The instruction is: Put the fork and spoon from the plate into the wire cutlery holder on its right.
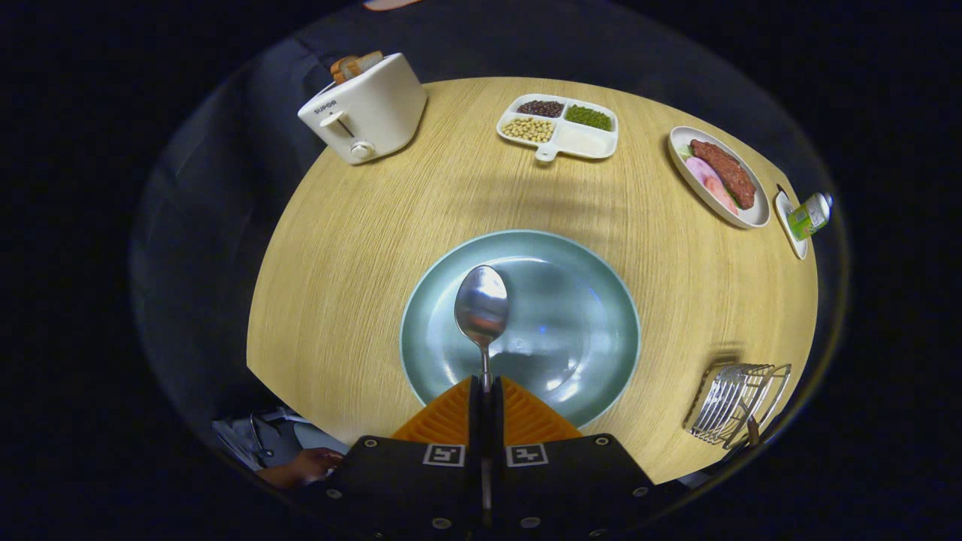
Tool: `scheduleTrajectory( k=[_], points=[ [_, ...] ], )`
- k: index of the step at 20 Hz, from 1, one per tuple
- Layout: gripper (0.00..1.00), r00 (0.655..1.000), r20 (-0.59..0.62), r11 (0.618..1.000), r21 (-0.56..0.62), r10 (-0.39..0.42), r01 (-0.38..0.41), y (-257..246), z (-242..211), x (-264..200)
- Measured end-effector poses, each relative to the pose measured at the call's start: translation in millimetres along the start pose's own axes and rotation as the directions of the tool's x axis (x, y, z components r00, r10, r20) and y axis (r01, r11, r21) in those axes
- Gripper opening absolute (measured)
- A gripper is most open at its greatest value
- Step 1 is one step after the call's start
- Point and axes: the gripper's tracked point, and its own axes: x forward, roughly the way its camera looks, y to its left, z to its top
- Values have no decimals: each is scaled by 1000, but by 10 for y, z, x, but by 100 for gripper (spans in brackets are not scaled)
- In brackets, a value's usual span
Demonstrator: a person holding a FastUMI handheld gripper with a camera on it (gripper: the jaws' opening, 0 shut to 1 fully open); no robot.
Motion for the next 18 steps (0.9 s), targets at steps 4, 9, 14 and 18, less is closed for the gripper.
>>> scheduleTrajectory(
  k=[4, 9, 14, 18],
  points=[
    [6, 997, 76, 998, 66, -17, 12, -317, 65, -392],
    [6, 987, 142, 989, 134, -79, 60, -792, 58, -804],
    [5, 974, 166, 968, 222, -153, 114, -1240, -61, -1094],
    [6, 968, 166, 954, 267, -188, 140, -1516, -203, -1237]
  ],
)
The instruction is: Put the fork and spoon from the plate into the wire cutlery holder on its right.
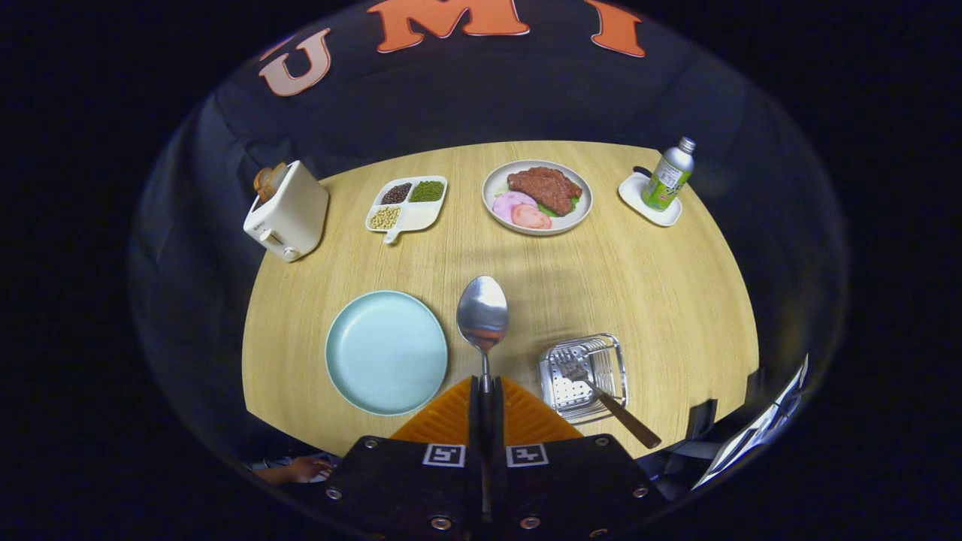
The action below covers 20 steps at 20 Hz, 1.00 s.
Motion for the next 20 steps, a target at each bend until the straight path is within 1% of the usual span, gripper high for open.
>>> scheduleTrajectory(
  k=[3, 6, 12, 16, 17, 20],
  points=[
    [5, 1000, -10, 1000, 4, -26, 27, -235, -81, -44],
    [6, 997, -58, 999, 9, -47, 48, -451, -264, -17],
    [6, 982, -162, 994, -67, -102, 92, -729, -571, 66],
    [5, 979, -175, 993, -65, -107, 97, -740, -561, 139],
    [7, 979, -174, 993, -70, -107, 96, -751, -545, 138],
    [9, 985, -150, 995, -77, -81, 70, -709, -452, 125]
  ],
)
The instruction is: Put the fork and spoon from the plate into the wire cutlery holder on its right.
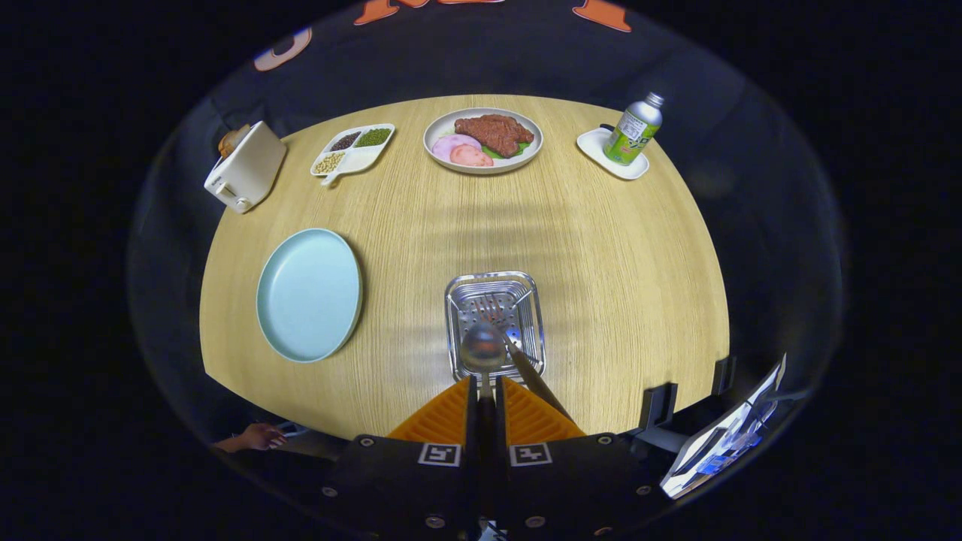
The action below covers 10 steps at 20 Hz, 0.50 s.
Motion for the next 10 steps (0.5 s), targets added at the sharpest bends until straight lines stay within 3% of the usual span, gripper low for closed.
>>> scheduleTrajectory(
  k=[3, 6, 10],
  points=[
    [9, 997, 71, 1000, 19, 17, -18, -30, 191, -108],
    [13, 974, 225, 996, 80, 9, -27, -120, 520, -325],
    [33, 868, 497, 991, 120, -13, -53, -258, 1107, -816]
  ],
)
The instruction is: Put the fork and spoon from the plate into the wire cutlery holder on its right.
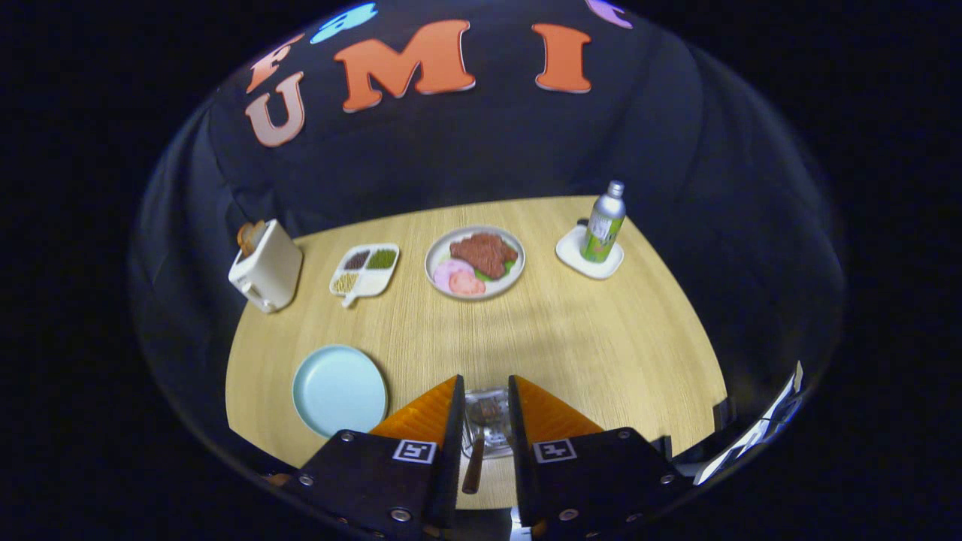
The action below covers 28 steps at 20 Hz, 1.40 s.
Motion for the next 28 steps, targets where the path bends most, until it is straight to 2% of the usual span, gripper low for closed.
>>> scheduleTrajectory(
  k=[3, 7, 13, 20, 23, 26, 28],
  points=[
    [53, 988, 152, 1000, 10, 10, -12, -13, 430, -177],
    [68, 935, 353, 999, -34, 23, -12, 3, 955, -493],
    [69, 799, 600, 998, -65, 42, -4, 119, 1636, -1079],
    [84, 648, 761, 994, -93, 32, 60, 95, 2204, -1631],
    [97, 587, 809, 993, -83, 17, 86, 115, 2326, -1799],
    [97, 556, 831, 994, -82, 28, 72, 143, 2328, -1882],
    [97, 557, 829, 995, -84, 43, 49, 195, 2312, -1876]
  ],
)
